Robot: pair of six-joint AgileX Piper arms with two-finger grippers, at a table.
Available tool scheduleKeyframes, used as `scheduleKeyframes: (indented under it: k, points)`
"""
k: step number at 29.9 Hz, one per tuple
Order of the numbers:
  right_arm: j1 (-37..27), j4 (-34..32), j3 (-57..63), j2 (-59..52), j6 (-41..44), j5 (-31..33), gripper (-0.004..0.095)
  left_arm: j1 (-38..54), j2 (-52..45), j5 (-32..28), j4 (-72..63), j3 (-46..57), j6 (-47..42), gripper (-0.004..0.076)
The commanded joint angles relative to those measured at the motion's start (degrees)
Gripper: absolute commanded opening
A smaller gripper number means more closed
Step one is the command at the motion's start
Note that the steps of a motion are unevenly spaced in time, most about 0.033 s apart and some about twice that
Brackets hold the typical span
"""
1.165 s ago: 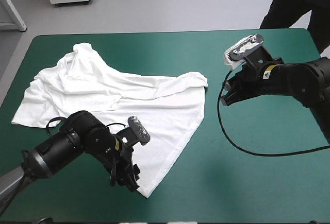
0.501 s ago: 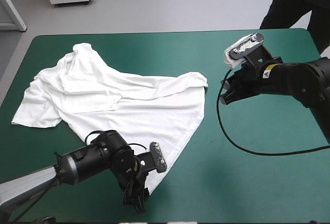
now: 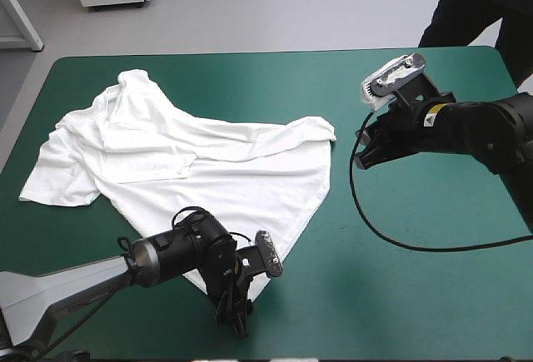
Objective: Fold the cloth
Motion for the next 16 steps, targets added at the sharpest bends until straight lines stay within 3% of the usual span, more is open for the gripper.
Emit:
scheduleKeyframes:
  k: [1,6,16]
  points:
    - [0.0,0.5,-1.3,-1.3,-0.1,-3.6,0.0428,-0.5,3.0,-1.6,-1.7,3.1,-1.7,0.0316]
    - [0.0,-2.0,-1.3,1.8,-0.1,-4.0,0.0428,-0.5,3.9,-3.4,-4.1,4.7,-1.7,-0.0021]
    - [0.0,-10.2,-1.7,14.5,-0.8,-7.0,0.0432,-0.5,3.6,-0.7,-10.8,4.7,-1.6,-0.0022]
